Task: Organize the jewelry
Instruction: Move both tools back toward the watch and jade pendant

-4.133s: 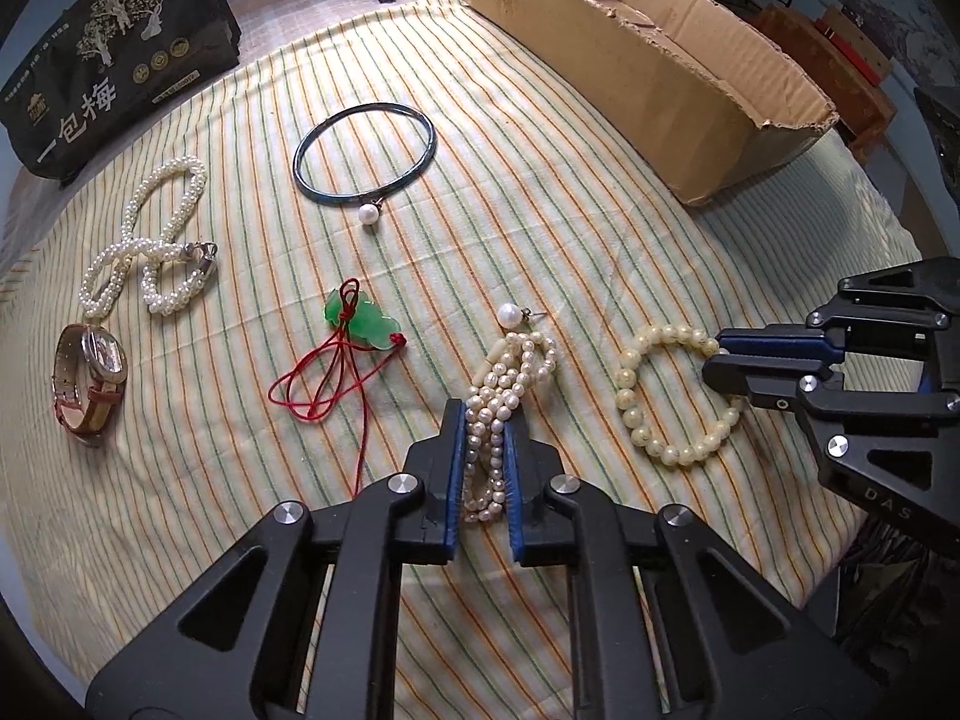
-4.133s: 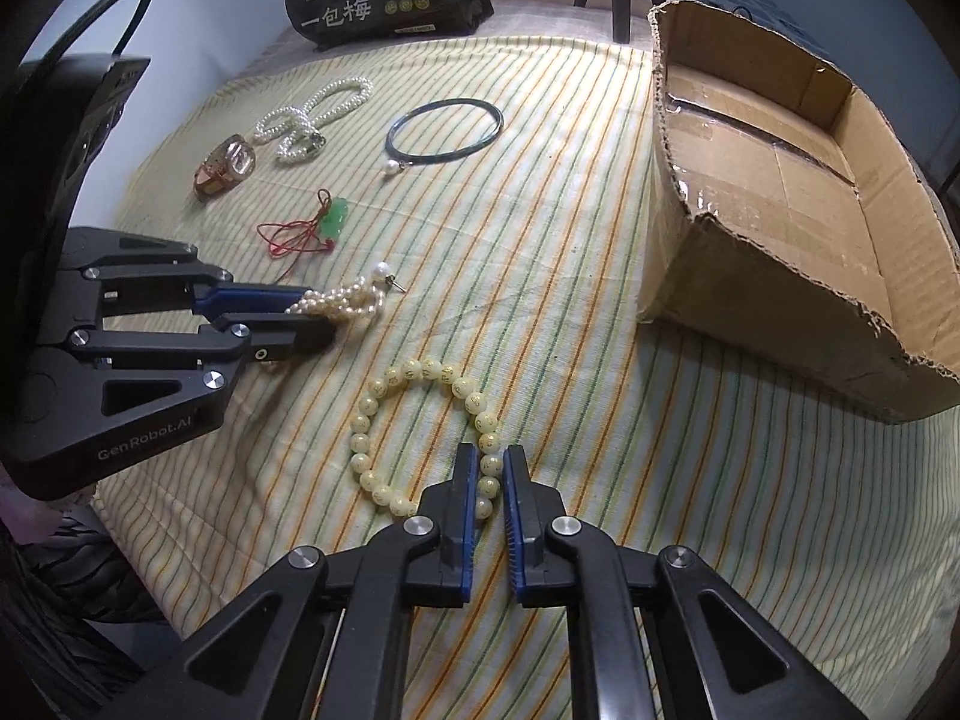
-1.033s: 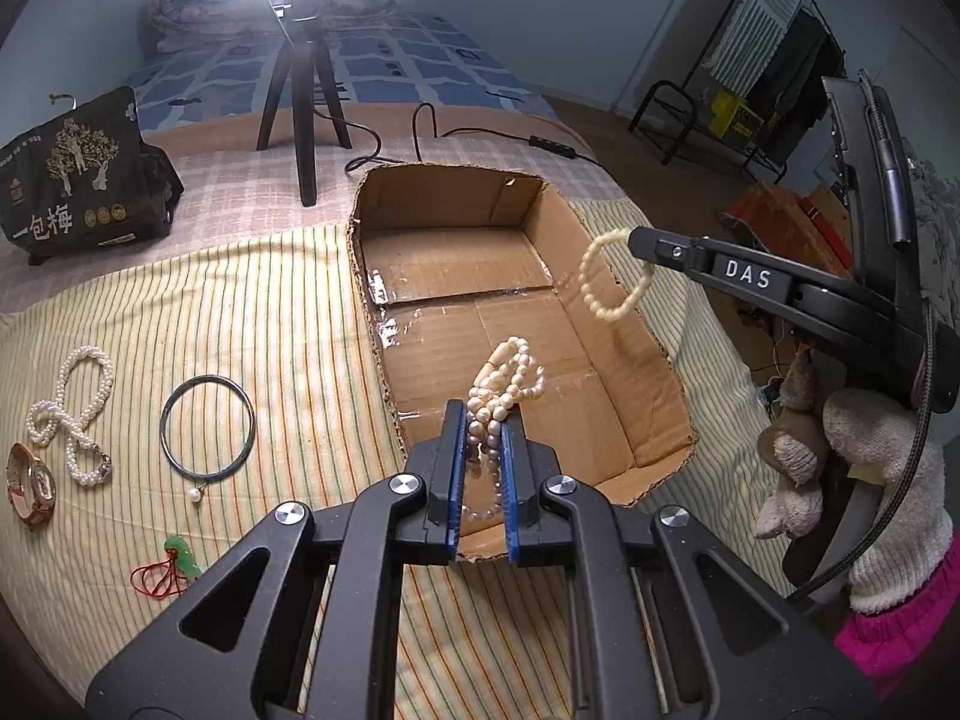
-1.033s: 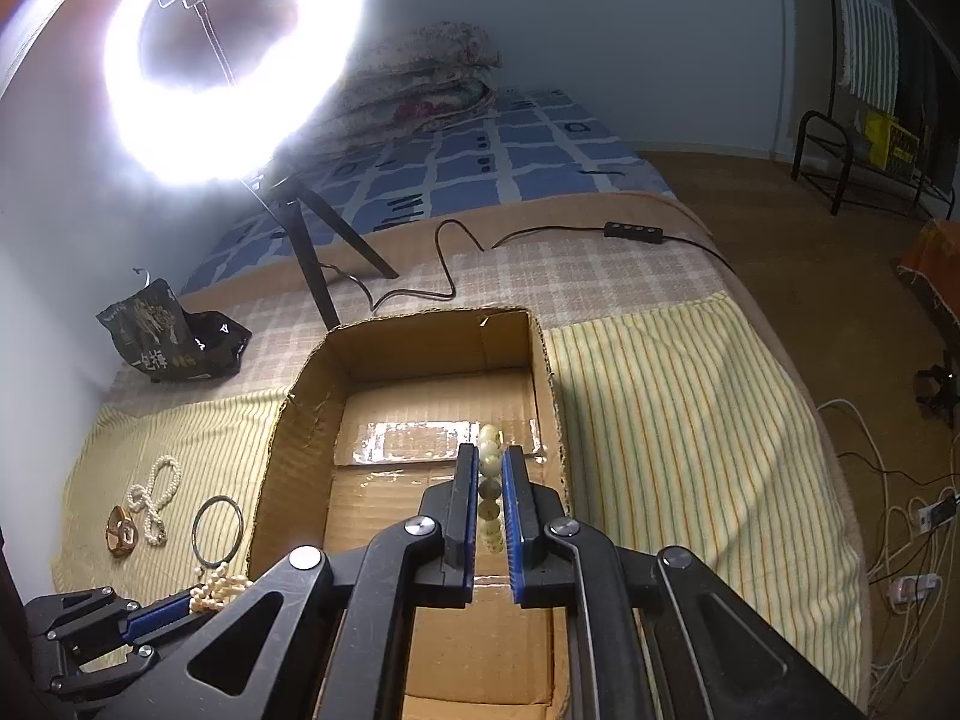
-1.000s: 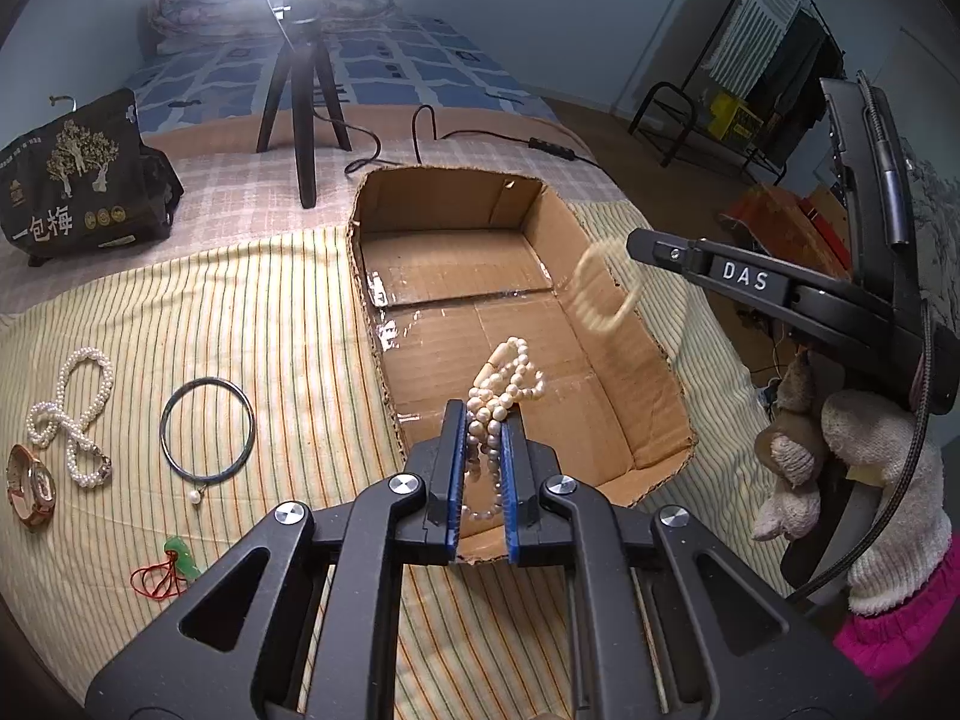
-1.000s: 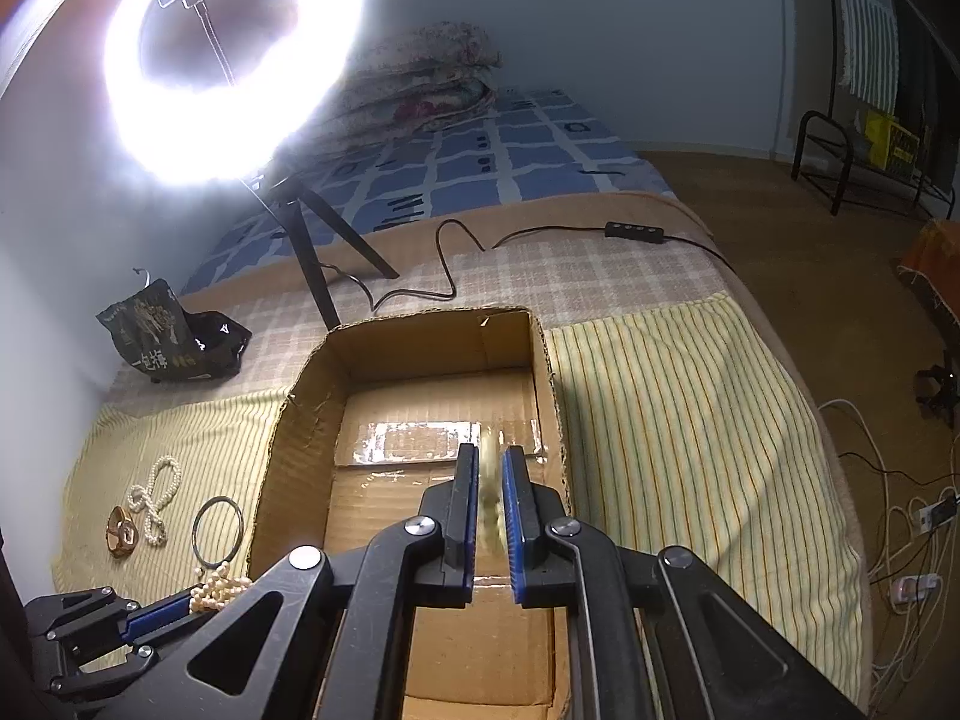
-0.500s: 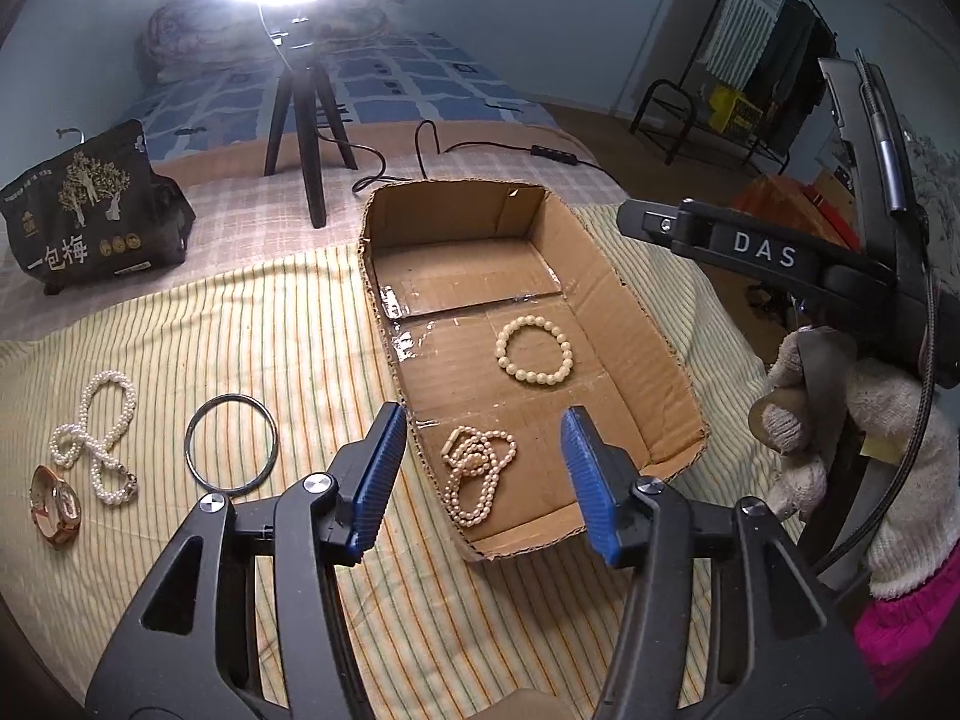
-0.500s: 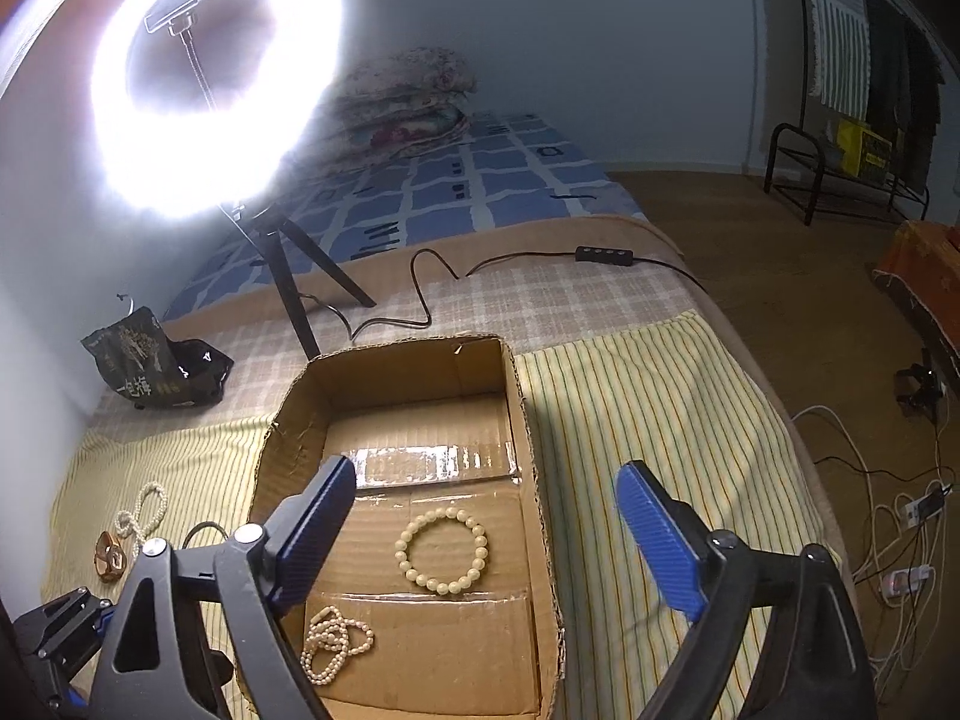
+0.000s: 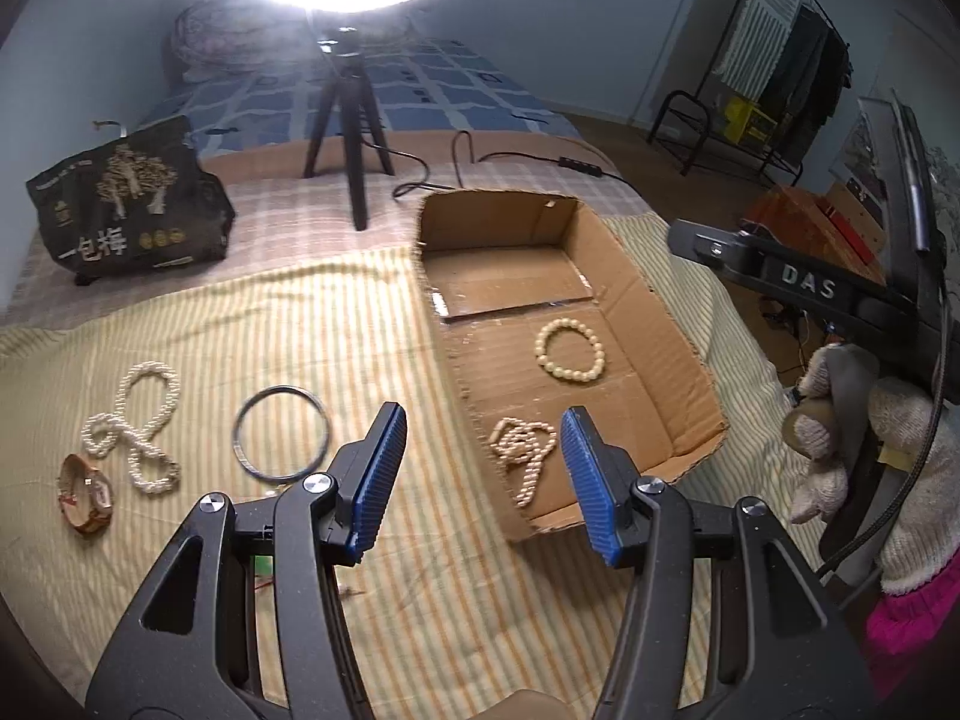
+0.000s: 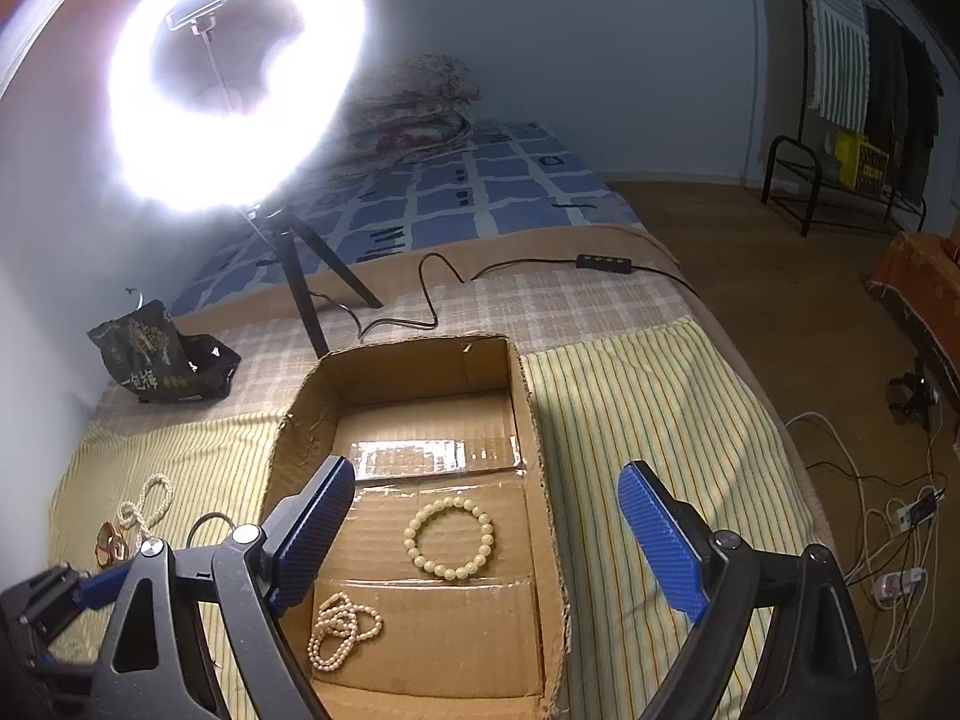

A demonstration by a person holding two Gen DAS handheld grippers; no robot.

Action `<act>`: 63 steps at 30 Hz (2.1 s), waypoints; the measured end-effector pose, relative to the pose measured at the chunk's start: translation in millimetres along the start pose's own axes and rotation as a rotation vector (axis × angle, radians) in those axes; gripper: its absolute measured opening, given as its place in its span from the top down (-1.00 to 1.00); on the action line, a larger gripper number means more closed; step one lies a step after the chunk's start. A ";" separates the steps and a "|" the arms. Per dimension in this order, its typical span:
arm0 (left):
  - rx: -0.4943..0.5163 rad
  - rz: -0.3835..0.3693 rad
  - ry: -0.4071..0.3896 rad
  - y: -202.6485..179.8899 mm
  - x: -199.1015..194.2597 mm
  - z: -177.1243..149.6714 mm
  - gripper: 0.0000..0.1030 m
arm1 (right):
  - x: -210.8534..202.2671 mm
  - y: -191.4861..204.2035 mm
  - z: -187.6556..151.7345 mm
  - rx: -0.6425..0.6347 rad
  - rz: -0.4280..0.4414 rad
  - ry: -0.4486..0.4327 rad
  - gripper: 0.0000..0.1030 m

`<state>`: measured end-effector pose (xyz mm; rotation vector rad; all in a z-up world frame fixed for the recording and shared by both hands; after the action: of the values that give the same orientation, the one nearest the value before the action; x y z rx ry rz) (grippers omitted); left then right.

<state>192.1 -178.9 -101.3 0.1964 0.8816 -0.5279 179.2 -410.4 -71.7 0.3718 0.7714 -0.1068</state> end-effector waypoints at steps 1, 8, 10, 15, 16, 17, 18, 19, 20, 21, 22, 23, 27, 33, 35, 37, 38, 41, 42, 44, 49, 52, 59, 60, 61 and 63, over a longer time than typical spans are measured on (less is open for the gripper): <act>-0.005 0.006 -0.002 3.8 -2.8 -1.3 -0.07 | -2.6 2.5 -1.4 -0.004 0.003 -0.002 -0.77; -0.042 0.052 -0.008 36.4 -23.7 -13.4 -0.07 | -17.7 25.9 -10.4 -0.041 0.035 -0.016 -0.77; -0.053 0.070 -0.011 47.2 -30.9 -17.7 -0.07 | -20.3 33.2 -13.5 -0.049 0.049 -0.014 -0.77; -0.091 0.109 -0.019 75.0 -48.2 -28.8 -0.07 | -24.1 52.3 -23.4 -0.083 0.063 -0.013 -0.77; -0.098 0.115 -0.021 79.0 -51.2 -30.6 -0.07 | -24.4 56.2 -25.7 -0.091 0.066 -0.011 -0.77; -0.110 0.125 -0.022 86.0 -55.1 -33.4 -0.07 | -24.3 59.8 -28.0 -0.098 0.071 -0.006 -0.77; -0.120 0.133 -0.023 92.0 -58.4 -35.7 -0.07 | -24.4 63.1 -30.3 -0.103 0.076 -0.001 -0.77; -0.130 0.140 -0.024 97.0 -61.4 -38.3 -0.07 | -24.7 66.6 -32.5 -0.109 0.082 0.005 -0.77; -0.137 0.145 -0.023 101.2 -63.2 -40.2 -0.07 | -24.4 71.0 -35.2 -0.117 0.089 0.012 -0.77; -0.148 0.152 -0.021 107.2 -65.8 -42.8 -0.07 | -23.7 76.1 -38.4 -0.128 0.097 0.021 -0.77; -0.158 0.160 -0.020 113.2 -68.1 -45.4 -0.07 | -23.1 81.6 -41.9 -0.142 0.104 0.030 -0.77; -0.167 0.167 -0.019 118.4 -70.1 -48.0 -0.07 | -23.4 86.3 -45.7 -0.153 0.110 0.035 -0.77; -0.196 0.194 -0.010 136.9 -75.4 -57.7 -0.07 | -20.3 106.8 -59.7 -0.198 0.146 0.073 -0.76; -0.233 0.225 0.011 161.1 -78.8 -71.1 -0.07 | -8.0 138.2 -85.8 -0.236 0.221 0.172 -0.65; -0.249 0.231 0.017 170.4 -80.9 -75.8 -0.07 | -4.7 148.6 -97.7 -0.266 0.239 0.205 -0.61; -0.269 0.236 0.021 180.3 -83.6 -81.6 -0.07 | -1.5 158.9 -108.8 -0.299 0.248 0.232 -0.58; -0.283 0.241 0.026 187.2 -84.9 -85.4 -0.07 | 0.1 163.7 -115.2 -0.314 0.253 0.246 -0.58; -0.326 0.249 0.048 205.6 -86.8 -96.6 -0.07 | 4.6 173.9 -132.4 -0.350 0.257 0.285 -0.57; -0.353 0.244 0.059 215.0 -86.6 -102.8 -0.06 | 6.8 177.2 -138.7 -0.364 0.256 0.297 -0.57; -0.394 0.240 0.080 228.8 -84.9 -113.9 -0.06 | 11.6 182.5 -148.3 -0.388 0.252 0.321 -0.56; -0.491 0.224 0.137 259.3 -73.7 -139.9 -0.06 | 24.8 190.6 -167.4 -0.401 0.263 0.396 -0.47; -0.525 0.213 0.166 268.4 -65.0 -150.4 0.04 | 32.1 193.7 -173.2 -0.385 0.276 0.440 -0.38; -0.525 0.191 0.211 269.8 -43.6 -152.1 0.07 | 45.5 203.7 -184.3 -0.392 0.276 0.506 -0.23; -0.523 0.193 0.216 269.4 -40.6 -151.6 0.07 | 47.4 204.2 -185.5 -0.394 0.271 0.513 -0.20; -0.521 0.191 0.220 270.1 -38.3 -151.1 0.07 | 49.4 204.2 -186.2 -0.392 0.272 0.522 -0.18; -0.513 0.190 0.232 269.5 -32.7 -149.9 0.08 | 53.8 203.8 -186.1 -0.380 0.276 0.543 -0.04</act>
<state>211.8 119.5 -183.5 -0.1297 1.1822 -0.0909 141.4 -150.7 -172.5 0.1377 1.2408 0.4118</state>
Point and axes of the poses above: each gripper's, at about its wrist camera, not at the fingertips, and x roughly the way its jaws point, y to its left, z to its top, the point moved 1 cm from there along x, roughly the way its jaws point, and after that the axes turned 14 degrees about x, right-handed, at the moved point
